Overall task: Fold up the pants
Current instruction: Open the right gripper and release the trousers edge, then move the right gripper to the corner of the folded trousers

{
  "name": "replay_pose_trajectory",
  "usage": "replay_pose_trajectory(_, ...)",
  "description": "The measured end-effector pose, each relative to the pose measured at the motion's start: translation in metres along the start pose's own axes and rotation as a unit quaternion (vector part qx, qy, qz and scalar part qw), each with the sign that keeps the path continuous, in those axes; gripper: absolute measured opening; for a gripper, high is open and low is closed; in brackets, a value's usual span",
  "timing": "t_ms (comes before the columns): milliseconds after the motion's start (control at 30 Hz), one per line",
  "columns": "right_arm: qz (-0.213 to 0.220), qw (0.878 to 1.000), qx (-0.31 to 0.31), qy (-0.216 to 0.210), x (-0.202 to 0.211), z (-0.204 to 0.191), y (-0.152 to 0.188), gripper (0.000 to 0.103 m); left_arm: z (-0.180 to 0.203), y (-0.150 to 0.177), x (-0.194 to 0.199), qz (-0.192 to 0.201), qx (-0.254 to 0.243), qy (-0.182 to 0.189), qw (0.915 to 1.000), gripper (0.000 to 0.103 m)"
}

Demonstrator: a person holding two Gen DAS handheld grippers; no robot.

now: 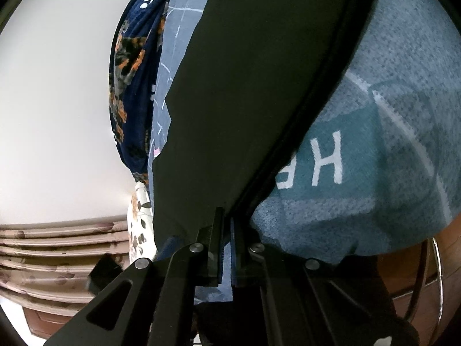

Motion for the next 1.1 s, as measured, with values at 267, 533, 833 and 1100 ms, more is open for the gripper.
replay_pose_trajectory(267,0.033,0.999,-0.015,0.008,0.039,0.018,-0.034,0.004,-0.005,0.002,-0.001,0.010,0.015,0.013,0.9997,0.055)
replay_pose_trajectory(533,0.165,0.984,-0.057,0.033,0.153,0.083,-0.115,0.005,-0.005,0.004,0.001,0.009,0.018,0.013,0.9997,0.055)
replay_pose_trajectory(833,0.284,0.951,-0.121,0.012,0.253,0.147,-0.162,0.036,-0.001,0.004,-0.001,0.001,0.010,-0.001,1.0000,0.055)
replay_pose_trajectory(1100,0.261,0.962,-0.077,0.003,0.245,0.128,-0.175,0.057,0.001,0.004,-0.001,0.001,0.013,-0.005,0.9999,0.055)
Point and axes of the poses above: each gripper's, at about its wrist camera, not at the fingertips, and x roughly against the way its jaws point, z to its right, y to its underside, the point moved 2 cm from there along -x, roughly the way its jaws point, and after that the axes turned 8 degrees about y, right-handed, at the moved point
